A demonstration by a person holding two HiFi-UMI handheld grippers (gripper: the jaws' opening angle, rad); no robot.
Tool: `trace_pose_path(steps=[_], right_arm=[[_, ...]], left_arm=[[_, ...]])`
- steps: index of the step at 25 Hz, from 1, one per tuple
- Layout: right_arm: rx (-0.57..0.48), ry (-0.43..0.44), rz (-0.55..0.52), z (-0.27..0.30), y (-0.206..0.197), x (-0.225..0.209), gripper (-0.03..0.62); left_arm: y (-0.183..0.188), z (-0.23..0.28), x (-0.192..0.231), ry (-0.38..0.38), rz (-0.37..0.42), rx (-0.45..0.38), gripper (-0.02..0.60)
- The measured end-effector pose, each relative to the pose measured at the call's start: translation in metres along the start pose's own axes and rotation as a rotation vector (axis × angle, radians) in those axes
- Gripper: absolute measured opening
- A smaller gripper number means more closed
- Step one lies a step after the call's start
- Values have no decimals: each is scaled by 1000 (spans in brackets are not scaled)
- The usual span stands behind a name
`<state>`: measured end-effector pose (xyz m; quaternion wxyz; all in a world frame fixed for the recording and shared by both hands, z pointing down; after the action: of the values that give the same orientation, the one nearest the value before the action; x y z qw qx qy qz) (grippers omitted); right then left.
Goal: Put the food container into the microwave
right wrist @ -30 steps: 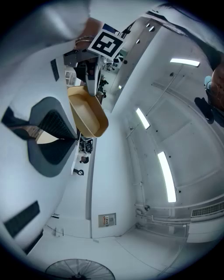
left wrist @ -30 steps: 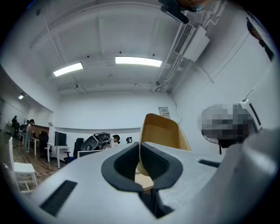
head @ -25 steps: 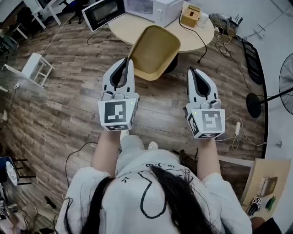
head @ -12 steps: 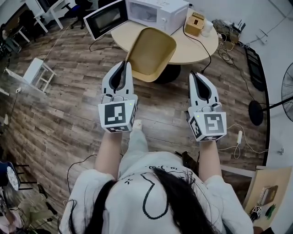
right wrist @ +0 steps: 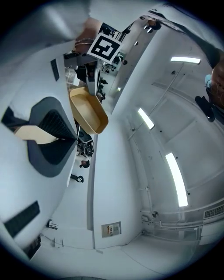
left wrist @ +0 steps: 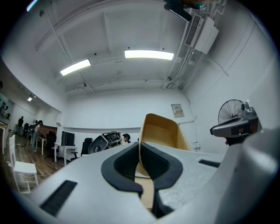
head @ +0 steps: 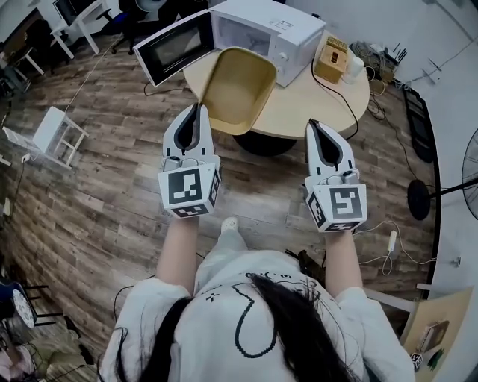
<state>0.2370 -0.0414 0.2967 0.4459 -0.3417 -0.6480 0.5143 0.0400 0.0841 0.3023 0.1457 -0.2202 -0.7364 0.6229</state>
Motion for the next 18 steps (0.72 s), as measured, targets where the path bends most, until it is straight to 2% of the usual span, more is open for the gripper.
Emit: trace_pose_path(steps=[10, 18], right_arm=[[11, -27, 8, 121, -6, -13, 28], [43, -58, 18, 161, -22, -28, 28]], left_arm=[[-24, 112, 61, -41, -2, 25, 18], [-51, 163, 77, -76, -6, 93, 18]])
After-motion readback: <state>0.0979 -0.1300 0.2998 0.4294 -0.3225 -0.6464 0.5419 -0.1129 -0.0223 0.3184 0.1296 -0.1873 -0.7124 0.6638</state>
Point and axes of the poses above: the fingertips, and each gripper's own axes: z forward along the fingers, x to its left, y out of its top, the point moved 4 cm from there along -z, backward along the fingers, and after that the axes turned 4 degrees about y, right-handed, at the moved point
